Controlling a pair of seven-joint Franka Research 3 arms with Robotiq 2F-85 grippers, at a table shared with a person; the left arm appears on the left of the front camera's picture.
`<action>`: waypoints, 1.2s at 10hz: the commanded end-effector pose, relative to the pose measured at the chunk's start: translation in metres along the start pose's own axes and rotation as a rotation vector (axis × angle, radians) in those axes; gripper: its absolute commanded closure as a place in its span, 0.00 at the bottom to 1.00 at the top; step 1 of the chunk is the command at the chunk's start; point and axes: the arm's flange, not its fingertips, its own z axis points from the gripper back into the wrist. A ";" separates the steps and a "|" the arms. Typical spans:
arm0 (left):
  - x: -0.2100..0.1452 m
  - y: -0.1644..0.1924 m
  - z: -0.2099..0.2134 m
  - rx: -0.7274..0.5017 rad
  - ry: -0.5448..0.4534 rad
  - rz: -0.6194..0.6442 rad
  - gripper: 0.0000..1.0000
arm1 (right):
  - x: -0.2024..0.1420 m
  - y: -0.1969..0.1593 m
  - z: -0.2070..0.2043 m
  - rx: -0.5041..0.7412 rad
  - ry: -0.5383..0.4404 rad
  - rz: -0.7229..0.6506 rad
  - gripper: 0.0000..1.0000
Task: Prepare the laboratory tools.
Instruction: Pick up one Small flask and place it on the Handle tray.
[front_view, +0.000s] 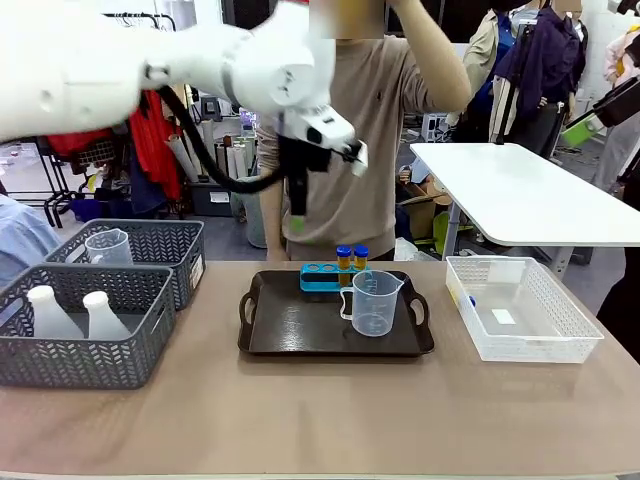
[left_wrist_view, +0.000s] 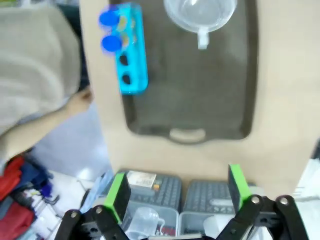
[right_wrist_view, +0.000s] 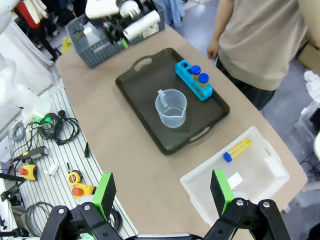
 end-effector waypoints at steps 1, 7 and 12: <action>-0.056 0.001 0.010 0.061 0.115 0.107 0.00 | 0.001 0.001 0.000 0.008 -0.016 0.010 0.00; -0.215 0.002 0.029 0.033 0.395 0.715 0.00 | 0.001 0.001 0.000 0.008 -0.016 0.010 0.00; -0.239 0.009 0.034 0.008 0.374 0.819 0.00 | 0.001 0.001 0.000 0.008 -0.016 0.010 0.00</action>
